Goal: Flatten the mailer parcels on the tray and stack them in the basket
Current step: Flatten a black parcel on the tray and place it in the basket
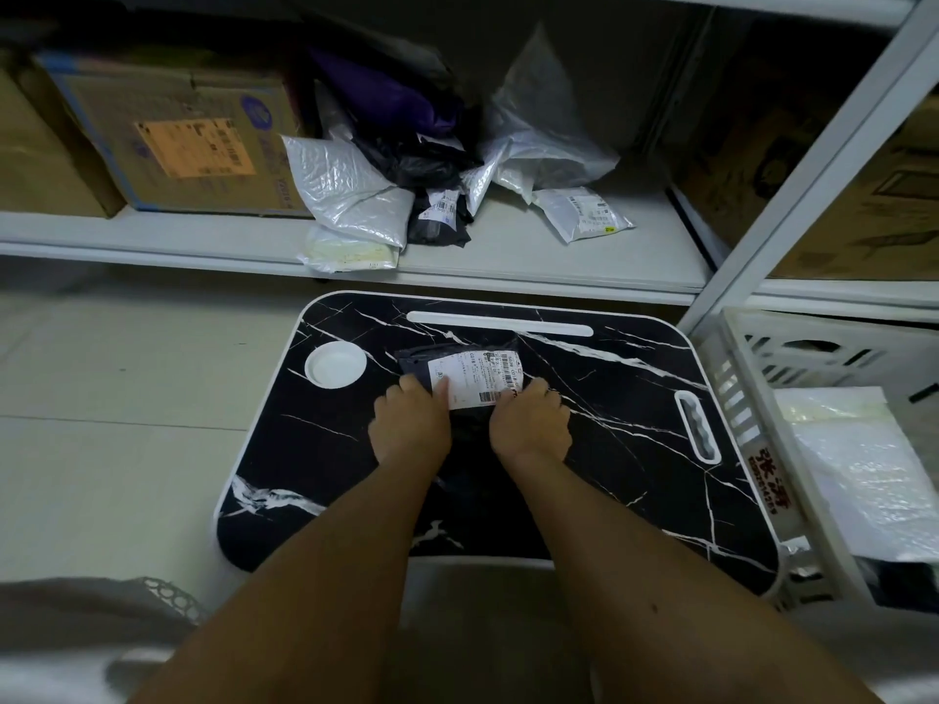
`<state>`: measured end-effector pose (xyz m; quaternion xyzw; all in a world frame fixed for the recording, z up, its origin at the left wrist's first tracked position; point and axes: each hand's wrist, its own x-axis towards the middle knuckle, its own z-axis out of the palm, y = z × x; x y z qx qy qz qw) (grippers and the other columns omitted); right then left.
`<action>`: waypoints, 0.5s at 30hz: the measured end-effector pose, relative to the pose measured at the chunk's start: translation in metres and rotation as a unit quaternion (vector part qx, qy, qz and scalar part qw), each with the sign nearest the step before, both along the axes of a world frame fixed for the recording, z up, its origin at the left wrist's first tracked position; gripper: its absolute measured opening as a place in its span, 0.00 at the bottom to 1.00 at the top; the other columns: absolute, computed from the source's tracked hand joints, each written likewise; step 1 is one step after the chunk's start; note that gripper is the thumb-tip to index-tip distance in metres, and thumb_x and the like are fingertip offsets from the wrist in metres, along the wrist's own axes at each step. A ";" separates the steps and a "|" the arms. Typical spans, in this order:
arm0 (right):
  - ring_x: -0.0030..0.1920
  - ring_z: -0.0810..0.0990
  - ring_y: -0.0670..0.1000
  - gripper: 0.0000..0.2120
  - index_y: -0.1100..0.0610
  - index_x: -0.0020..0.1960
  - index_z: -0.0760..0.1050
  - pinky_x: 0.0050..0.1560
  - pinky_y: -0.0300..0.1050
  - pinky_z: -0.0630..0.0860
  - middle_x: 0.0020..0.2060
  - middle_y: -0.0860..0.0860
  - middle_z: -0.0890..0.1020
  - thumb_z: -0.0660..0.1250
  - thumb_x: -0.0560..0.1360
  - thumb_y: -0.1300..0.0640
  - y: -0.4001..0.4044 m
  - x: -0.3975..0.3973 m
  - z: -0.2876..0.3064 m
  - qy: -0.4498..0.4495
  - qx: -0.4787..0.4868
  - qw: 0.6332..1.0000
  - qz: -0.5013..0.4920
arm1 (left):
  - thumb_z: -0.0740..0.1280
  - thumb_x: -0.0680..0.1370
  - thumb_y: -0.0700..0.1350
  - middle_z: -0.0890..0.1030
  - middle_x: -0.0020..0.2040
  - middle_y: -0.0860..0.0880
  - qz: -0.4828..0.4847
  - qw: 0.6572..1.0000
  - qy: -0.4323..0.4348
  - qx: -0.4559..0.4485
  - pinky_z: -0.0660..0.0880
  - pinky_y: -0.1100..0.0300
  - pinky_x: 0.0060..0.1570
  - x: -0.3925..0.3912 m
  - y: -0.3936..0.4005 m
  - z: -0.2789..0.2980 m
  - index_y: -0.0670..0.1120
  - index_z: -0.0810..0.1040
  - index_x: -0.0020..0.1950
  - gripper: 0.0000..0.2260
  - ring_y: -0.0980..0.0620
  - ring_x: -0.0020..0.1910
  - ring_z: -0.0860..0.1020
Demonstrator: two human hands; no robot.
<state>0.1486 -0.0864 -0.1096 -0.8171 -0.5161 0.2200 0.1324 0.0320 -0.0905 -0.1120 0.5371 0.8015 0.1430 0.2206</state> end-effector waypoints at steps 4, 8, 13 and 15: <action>0.62 0.73 0.61 0.28 0.61 0.70 0.59 0.59 0.55 0.72 0.65 0.59 0.71 0.60 0.79 0.44 0.001 -0.003 0.002 0.145 -0.039 0.984 -0.093 | 0.62 0.79 0.49 0.69 0.66 0.38 0.087 0.983 -0.159 -0.024 0.69 0.45 0.61 0.005 0.004 0.005 0.39 0.62 0.68 0.22 0.38 0.64 0.70; 0.53 0.79 0.57 0.26 0.56 0.62 0.71 0.56 0.52 0.77 0.52 0.53 0.80 0.65 0.71 0.40 0.001 0.003 0.005 0.216 -0.067 0.968 -0.104 | 0.64 0.79 0.50 0.73 0.63 0.37 0.113 0.969 -0.211 -0.057 0.73 0.44 0.59 0.005 0.002 0.007 0.40 0.60 0.67 0.23 0.37 0.60 0.74; 0.48 0.80 0.54 0.17 0.56 0.52 0.77 0.51 0.45 0.77 0.45 0.50 0.81 0.70 0.71 0.45 0.002 0.017 0.014 0.258 -0.052 0.963 -0.065 | 0.61 0.79 0.51 0.75 0.61 0.39 0.085 0.976 -0.196 -0.039 0.72 0.45 0.59 0.004 -0.004 0.012 0.42 0.58 0.69 0.23 0.38 0.61 0.74; 0.50 0.80 0.54 0.18 0.59 0.57 0.77 0.49 0.43 0.75 0.50 0.52 0.81 0.70 0.73 0.49 0.005 0.020 0.022 0.257 -0.036 0.964 -0.051 | 0.60 0.80 0.47 0.76 0.60 0.39 0.062 0.977 -0.205 0.002 0.72 0.52 0.54 0.008 -0.005 0.022 0.44 0.60 0.69 0.20 0.39 0.58 0.75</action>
